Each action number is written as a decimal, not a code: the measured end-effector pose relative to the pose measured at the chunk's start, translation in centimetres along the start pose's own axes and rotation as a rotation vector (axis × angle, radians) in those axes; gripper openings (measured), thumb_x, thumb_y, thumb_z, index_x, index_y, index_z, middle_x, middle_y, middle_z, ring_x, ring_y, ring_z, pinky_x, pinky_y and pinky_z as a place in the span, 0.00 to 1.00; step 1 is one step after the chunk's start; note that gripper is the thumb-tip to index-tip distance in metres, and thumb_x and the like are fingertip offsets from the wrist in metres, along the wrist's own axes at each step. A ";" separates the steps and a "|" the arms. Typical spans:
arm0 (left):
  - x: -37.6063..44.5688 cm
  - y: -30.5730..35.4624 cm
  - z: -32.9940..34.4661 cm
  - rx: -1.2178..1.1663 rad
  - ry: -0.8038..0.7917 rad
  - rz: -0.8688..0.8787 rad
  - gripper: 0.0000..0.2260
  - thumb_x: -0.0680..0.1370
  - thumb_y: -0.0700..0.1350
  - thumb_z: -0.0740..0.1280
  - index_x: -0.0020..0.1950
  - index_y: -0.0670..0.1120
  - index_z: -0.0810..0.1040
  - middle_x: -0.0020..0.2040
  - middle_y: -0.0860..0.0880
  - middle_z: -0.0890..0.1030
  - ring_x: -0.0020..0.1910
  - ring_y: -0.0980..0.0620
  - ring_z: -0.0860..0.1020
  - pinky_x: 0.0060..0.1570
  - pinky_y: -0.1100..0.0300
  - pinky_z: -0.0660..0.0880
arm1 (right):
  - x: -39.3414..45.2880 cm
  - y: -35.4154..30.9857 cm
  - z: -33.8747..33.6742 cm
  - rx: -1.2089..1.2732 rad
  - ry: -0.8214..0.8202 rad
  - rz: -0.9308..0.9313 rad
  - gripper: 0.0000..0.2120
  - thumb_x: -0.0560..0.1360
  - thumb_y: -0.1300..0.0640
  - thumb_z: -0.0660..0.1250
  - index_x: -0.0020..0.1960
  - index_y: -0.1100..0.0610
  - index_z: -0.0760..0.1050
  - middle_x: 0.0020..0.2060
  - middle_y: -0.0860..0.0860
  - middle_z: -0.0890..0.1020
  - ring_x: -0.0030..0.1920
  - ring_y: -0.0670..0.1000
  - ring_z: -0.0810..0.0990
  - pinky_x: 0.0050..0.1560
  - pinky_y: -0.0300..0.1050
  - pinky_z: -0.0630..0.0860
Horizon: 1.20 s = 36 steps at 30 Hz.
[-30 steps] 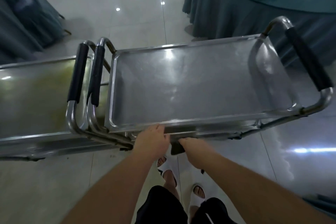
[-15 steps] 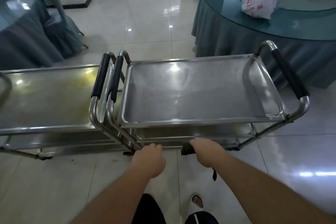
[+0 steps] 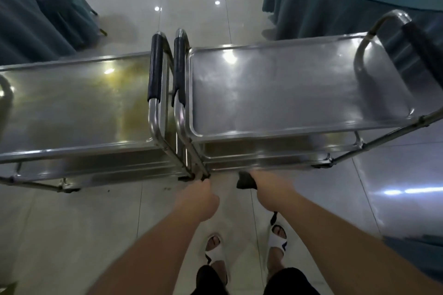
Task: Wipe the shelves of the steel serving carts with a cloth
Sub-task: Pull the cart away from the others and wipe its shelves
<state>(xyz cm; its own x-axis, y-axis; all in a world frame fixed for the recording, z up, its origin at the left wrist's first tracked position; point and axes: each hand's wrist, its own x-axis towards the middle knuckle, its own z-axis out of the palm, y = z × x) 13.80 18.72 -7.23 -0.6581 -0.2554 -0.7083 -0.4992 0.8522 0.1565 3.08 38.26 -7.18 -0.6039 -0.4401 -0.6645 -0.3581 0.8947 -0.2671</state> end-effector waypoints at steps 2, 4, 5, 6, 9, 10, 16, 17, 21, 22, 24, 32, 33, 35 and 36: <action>0.6 -0.3 0.6 -0.025 -0.001 0.007 0.23 0.82 0.52 0.58 0.77 0.48 0.68 0.71 0.45 0.74 0.67 0.43 0.75 0.58 0.51 0.72 | 0.3 -0.8 1.4 0.012 0.034 0.008 0.25 0.78 0.64 0.65 0.72 0.48 0.69 0.55 0.51 0.79 0.53 0.54 0.79 0.55 0.51 0.79; 1.3 -0.3 1.0 -0.055 -0.006 0.001 0.24 0.82 0.52 0.59 0.78 0.48 0.68 0.72 0.44 0.74 0.68 0.42 0.75 0.59 0.51 0.73 | 1.0 -1.3 2.6 0.037 0.046 0.014 0.24 0.78 0.64 0.65 0.71 0.48 0.69 0.56 0.52 0.80 0.54 0.55 0.80 0.58 0.54 0.80; 1.9 -0.4 1.2 -0.068 -0.004 -0.006 0.24 0.82 0.52 0.59 0.78 0.48 0.68 0.72 0.44 0.74 0.68 0.42 0.75 0.59 0.51 0.73 | 1.4 -1.4 3.0 0.052 0.045 0.013 0.24 0.78 0.64 0.65 0.71 0.47 0.69 0.56 0.52 0.80 0.54 0.55 0.80 0.58 0.55 0.81; 2.4 -0.4 1.3 -0.083 -0.003 -0.017 0.24 0.82 0.51 0.60 0.78 0.48 0.68 0.73 0.44 0.74 0.68 0.42 0.76 0.58 0.51 0.72 | 2.1 -1.4 3.3 0.067 0.044 0.012 0.25 0.78 0.64 0.65 0.71 0.46 0.69 0.56 0.51 0.80 0.54 0.55 0.80 0.57 0.56 0.81; 4.3 -0.5 1.6 -0.117 0.024 -0.062 0.24 0.82 0.51 0.60 0.78 0.48 0.69 0.73 0.44 0.75 0.67 0.41 0.76 0.57 0.52 0.71 | 4.5 -0.9 3.6 0.112 0.051 0.002 0.25 0.78 0.62 0.65 0.72 0.45 0.68 0.55 0.51 0.80 0.54 0.54 0.80 0.57 0.55 0.81; 4.9 -0.4 1.7 -0.131 0.030 -0.082 0.24 0.82 0.50 0.61 0.78 0.47 0.69 0.73 0.43 0.75 0.67 0.41 0.76 0.59 0.52 0.72 | 5.4 -0.6 3.5 0.123 0.049 -0.013 0.24 0.79 0.61 0.64 0.72 0.45 0.68 0.56 0.51 0.80 0.54 0.55 0.80 0.56 0.55 0.80; 9.9 -0.6 2.8 -0.219 0.068 -0.211 0.24 0.82 0.52 0.61 0.78 0.48 0.69 0.72 0.42 0.74 0.69 0.40 0.74 0.66 0.47 0.73 | 12.5 0.9 3.5 0.146 0.027 -0.100 0.22 0.79 0.63 0.61 0.71 0.50 0.70 0.56 0.53 0.80 0.55 0.57 0.80 0.58 0.57 0.80; 10.9 -0.7 3.1 -0.230 0.089 -0.221 0.24 0.82 0.53 0.61 0.77 0.48 0.70 0.72 0.42 0.75 0.69 0.39 0.75 0.67 0.46 0.73 | 13.6 1.1 3.9 0.145 0.034 -0.105 0.21 0.79 0.64 0.61 0.70 0.51 0.70 0.55 0.54 0.79 0.54 0.56 0.80 0.58 0.57 0.80; 15.5 -1.7 4.4 -0.345 0.123 -0.262 0.20 0.81 0.52 0.64 0.71 0.49 0.76 0.65 0.44 0.79 0.64 0.39 0.77 0.63 0.49 0.76 | 18.2 2.0 5.5 0.144 0.079 -0.127 0.22 0.79 0.64 0.61 0.72 0.55 0.69 0.52 0.56 0.79 0.52 0.58 0.80 0.53 0.55 0.81; 16.8 -2.2 4.9 -0.408 0.143 -0.277 0.18 0.80 0.53 0.65 0.68 0.50 0.77 0.61 0.45 0.80 0.59 0.40 0.78 0.59 0.52 0.76 | 19.5 2.0 5.9 0.142 0.079 -0.123 0.24 0.78 0.64 0.62 0.73 0.54 0.68 0.56 0.57 0.79 0.54 0.59 0.81 0.54 0.55 0.81; 19.9 -3.7 5.8 -0.567 0.225 -0.315 0.17 0.76 0.58 0.68 0.62 0.52 0.78 0.54 0.48 0.80 0.52 0.45 0.79 0.53 0.56 0.76 | 22.1 1.6 6.7 0.124 0.083 -0.128 0.29 0.77 0.66 0.63 0.76 0.52 0.67 0.64 0.56 0.78 0.59 0.60 0.80 0.54 0.53 0.81; 28.2 -6.6 9.1 -1.111 0.648 -0.189 0.08 0.82 0.54 0.71 0.59 0.56 0.78 0.49 0.60 0.81 0.53 0.53 0.82 0.55 0.57 0.74 | 31.2 -0.3 10.2 0.162 0.331 -0.251 0.27 0.77 0.66 0.65 0.73 0.48 0.71 0.60 0.51 0.81 0.57 0.57 0.82 0.59 0.57 0.81; 29.1 -6.7 9.5 -1.177 0.709 -0.175 0.05 0.81 0.54 0.71 0.56 0.57 0.79 0.46 0.60 0.81 0.52 0.56 0.82 0.55 0.58 0.75 | 32.5 -0.7 10.5 0.172 0.347 -0.274 0.26 0.77 0.65 0.66 0.72 0.48 0.72 0.58 0.51 0.82 0.57 0.57 0.82 0.60 0.58 0.80; 31.1 -6.6 10.5 -1.244 0.818 -0.164 0.02 0.81 0.52 0.72 0.49 0.58 0.82 0.42 0.60 0.83 0.44 0.65 0.81 0.50 0.63 0.75 | 35.1 -1.4 11.5 0.152 0.399 -0.328 0.24 0.78 0.63 0.66 0.71 0.48 0.72 0.58 0.51 0.83 0.56 0.57 0.82 0.59 0.59 0.80; 32.0 -6.7 11.1 -1.234 0.886 -0.156 0.05 0.81 0.51 0.72 0.45 0.57 0.83 0.39 0.59 0.83 0.39 0.66 0.80 0.45 0.66 0.75 | 36.5 -1.8 12.3 0.118 0.433 -0.360 0.24 0.78 0.62 0.67 0.72 0.48 0.72 0.59 0.50 0.82 0.57 0.57 0.82 0.59 0.59 0.81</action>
<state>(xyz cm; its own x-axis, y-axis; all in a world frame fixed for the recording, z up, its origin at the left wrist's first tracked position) 2.35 9.94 -38.62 -0.4473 -0.8683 -0.2146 -0.4413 0.0056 0.8973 -9.59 21.47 -39.53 -0.7044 -0.6873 -0.1772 -0.5280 0.6742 -0.5163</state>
